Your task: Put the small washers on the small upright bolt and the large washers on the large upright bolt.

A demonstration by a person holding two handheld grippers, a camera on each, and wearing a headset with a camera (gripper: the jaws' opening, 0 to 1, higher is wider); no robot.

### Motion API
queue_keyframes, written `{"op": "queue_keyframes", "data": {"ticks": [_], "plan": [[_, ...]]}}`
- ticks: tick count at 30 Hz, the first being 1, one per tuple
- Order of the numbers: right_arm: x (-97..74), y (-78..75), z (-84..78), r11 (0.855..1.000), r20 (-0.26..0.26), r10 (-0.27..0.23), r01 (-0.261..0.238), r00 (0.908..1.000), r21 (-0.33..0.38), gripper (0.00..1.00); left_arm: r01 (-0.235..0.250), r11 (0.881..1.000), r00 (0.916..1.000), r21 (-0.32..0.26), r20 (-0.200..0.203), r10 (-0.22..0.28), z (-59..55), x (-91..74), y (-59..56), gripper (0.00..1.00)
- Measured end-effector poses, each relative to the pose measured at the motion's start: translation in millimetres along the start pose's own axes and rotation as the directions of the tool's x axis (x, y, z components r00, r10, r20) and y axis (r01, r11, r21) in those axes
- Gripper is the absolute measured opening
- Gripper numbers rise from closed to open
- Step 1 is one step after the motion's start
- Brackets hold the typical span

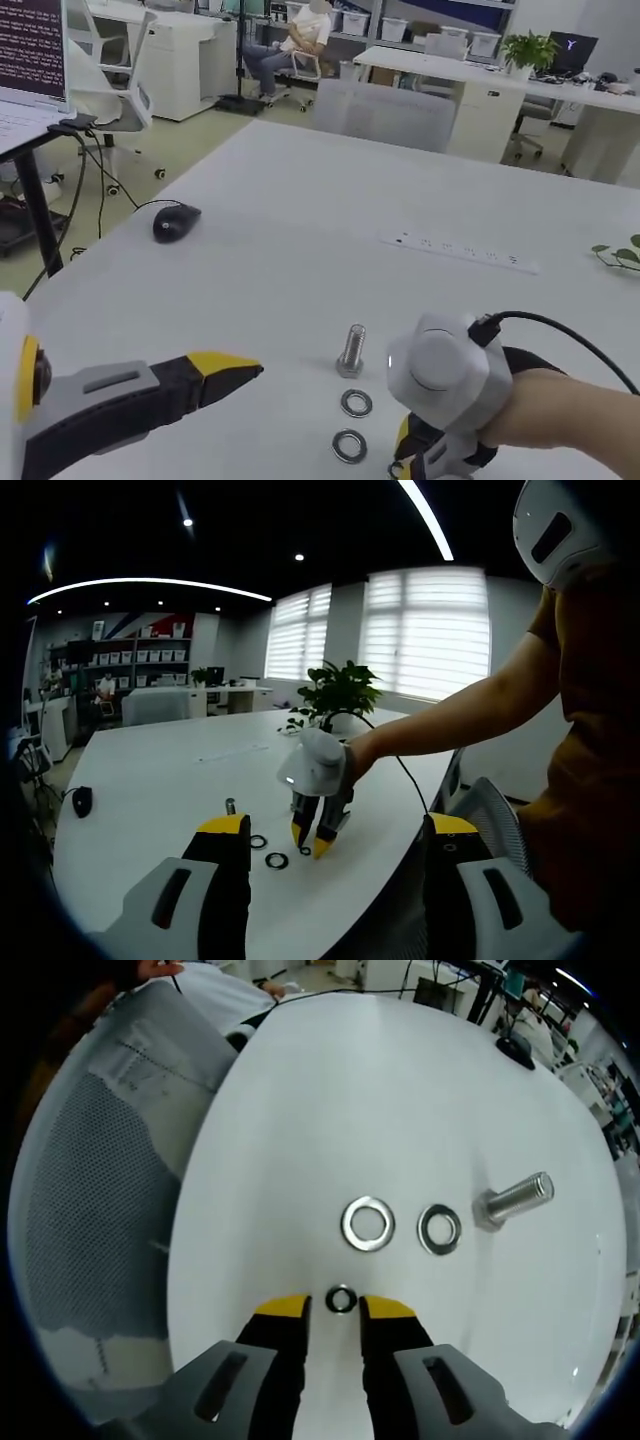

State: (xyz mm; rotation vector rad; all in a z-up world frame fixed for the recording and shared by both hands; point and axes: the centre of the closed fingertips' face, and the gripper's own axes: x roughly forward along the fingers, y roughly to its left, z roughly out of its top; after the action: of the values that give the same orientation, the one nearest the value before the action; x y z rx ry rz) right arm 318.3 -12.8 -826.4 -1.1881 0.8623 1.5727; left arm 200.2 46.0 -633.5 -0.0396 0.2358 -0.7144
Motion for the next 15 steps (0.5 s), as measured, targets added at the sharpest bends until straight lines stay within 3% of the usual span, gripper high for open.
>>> {"op": "queue_keyframes", "data": {"ticks": [4,7,15], "plan": [[-0.2,0.7,-0.2,1.000,-0.002,-0.004,0.004,1.0000,-0.011,0.20,0.004,1.000,1.0000,0.004,-0.003,-0.004,-0.3,1.3,-0.2,0.70],[0.0,-0.1,-0.1,0.999,-0.002,-0.020,0.020,0.9998,-0.030,0.14,0.002,1.000,1.0000,0.003,-0.002,-0.002,-0.4,1.5,0.2,0.70],[0.6,0.1,1.2,0.999,-0.004,-0.025,0.025,0.9997,-0.029,0.13,0.002,1.000,1.0000,0.004,-0.006,-0.002,-1.3,1.7,0.4,0.69]]}}
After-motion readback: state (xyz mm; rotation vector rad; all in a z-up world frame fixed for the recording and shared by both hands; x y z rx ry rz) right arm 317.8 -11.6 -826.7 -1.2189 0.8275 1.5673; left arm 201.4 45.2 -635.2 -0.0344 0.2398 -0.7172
